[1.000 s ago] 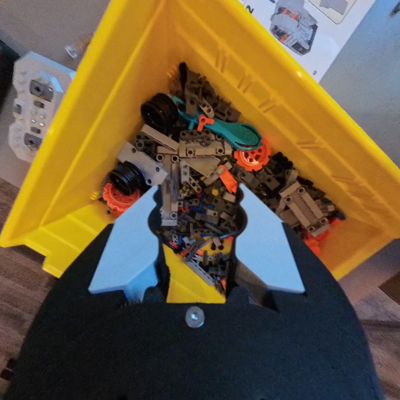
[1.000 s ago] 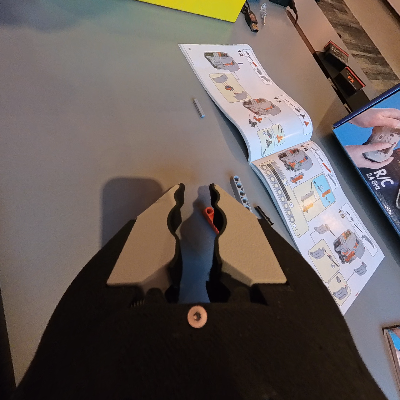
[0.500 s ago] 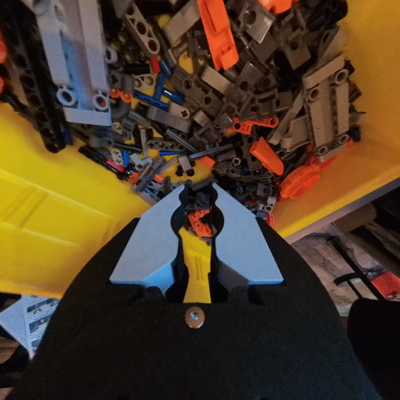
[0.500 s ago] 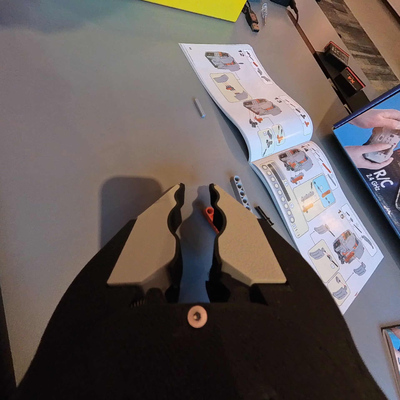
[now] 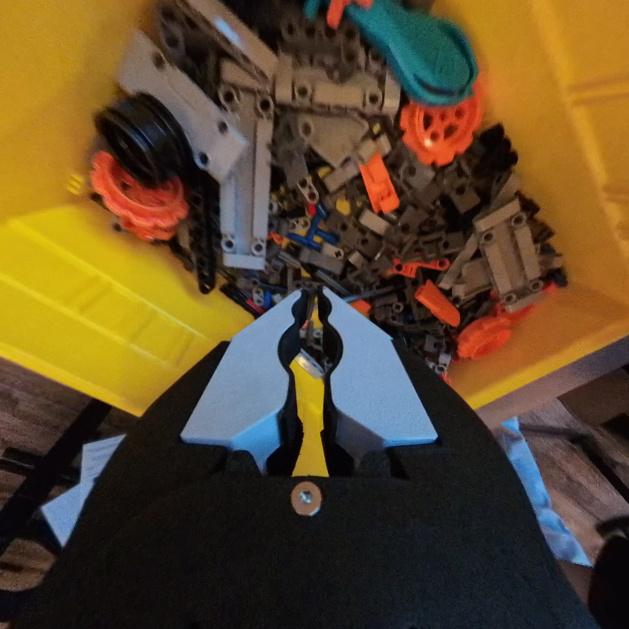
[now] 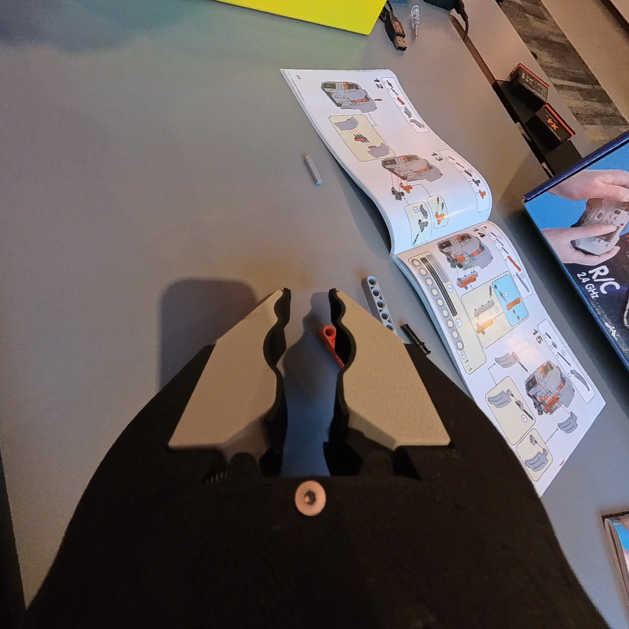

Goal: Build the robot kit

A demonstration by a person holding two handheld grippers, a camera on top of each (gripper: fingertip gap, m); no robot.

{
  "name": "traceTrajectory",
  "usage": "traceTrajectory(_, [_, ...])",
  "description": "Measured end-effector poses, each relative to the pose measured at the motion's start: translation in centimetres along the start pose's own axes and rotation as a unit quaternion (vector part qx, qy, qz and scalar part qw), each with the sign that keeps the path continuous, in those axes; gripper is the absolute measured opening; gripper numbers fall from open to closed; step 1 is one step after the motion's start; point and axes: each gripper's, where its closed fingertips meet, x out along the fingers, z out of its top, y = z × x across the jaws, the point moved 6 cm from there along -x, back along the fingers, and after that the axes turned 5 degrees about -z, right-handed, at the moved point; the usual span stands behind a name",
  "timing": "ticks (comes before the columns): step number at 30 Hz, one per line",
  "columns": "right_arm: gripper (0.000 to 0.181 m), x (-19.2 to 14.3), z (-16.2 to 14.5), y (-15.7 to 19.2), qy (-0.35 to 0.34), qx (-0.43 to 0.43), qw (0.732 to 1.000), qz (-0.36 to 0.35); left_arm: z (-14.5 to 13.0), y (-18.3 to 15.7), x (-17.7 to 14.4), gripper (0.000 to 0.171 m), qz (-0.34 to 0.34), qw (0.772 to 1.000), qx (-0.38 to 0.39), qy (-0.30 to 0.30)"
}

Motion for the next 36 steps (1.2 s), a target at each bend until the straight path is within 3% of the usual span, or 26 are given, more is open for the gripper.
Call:
traceTrajectory(3, [0.021,0.0,0.0,0.0,0.0,0.001,1.0,0.0,3.4,1.0,-1.8,0.003,0.031,0.995,0.002,-0.093])
traceTrajectory(4, [0.021,0.0,0.0,0.0,0.0,0.002,1.0,0.0,4.2,0.8,-2.3,0.017,0.014,0.993,0.003,-0.12])
traceTrajectory(5, [0.021,0.0,0.0,-0.1,0.0,0.002,1.0,0.0,4.5,0.4,-2.5,0.044,-0.006,0.992,0.0,-0.127])
traceTrajectory(6, [0.021,0.0,0.0,-0.1,0.0,0.002,1.0,0.0,4.1,0.2,-2.4,0.058,-0.022,0.993,-0.009,-0.113])
traceTrajectory(9, [0.021,-0.1,-0.1,-0.1,0.0,0.001,1.0,0.0,0.9,0.6,-1.5,0.044,0.002,0.997,-0.065,-0.037])
traceTrajectory(13, [0.021,0.0,0.0,0.1,0.0,-0.003,1.0,0.003,-4.2,-1.1,1.1,0.044,-0.07,0.975,-0.201,0.059])
traceTrajectory(15, [0.021,0.0,0.1,0.2,0.0,-0.005,1.0,0.003,-5.5,-1.1,1.8,0.022,-0.049,0.965,-0.248,0.076])
traceTrajectory(19, [0.021,-0.1,0.1,0.2,0.001,-0.007,1.0,0.003,-4.9,-1.9,2.1,0.055,-0.022,0.959,-0.279,0.039])
traceTrajectory(23, [0.021,-0.1,0.1,0.2,0.002,-0.009,1.0,0.003,-4.7,-2.7,3.7,0.061,-0.014,0.961,-0.264,0.079])
traceTrajectory(26, [0.021,-0.1,0.1,0.3,0.003,-0.012,1.0,0.003,-4.7,-2.5,3.7,0.056,-0.016,0.959,-0.27,0.078])
traceTrajectory(28, [0.021,-0.1,0.1,0.4,0.003,-0.015,1.0,0.004,-4.7,-2.5,3.8,0.034,-0.023,0.964,-0.253,0.08])
traceTrajectory(29, [0.021,-0.1,0.1,0.4,0.003,-0.017,1.0,0.004,-4.8,-2.4,3.8,0.011,-0.019,0.967,-0.243,0.08])
traceTrajectory(36, [0.021,-0.1,0.2,0.5,0.002,-0.015,1.0,0.007,-4.4,-2.0,2.8,0.01,-0.056,0.966,-0.246,0.054])
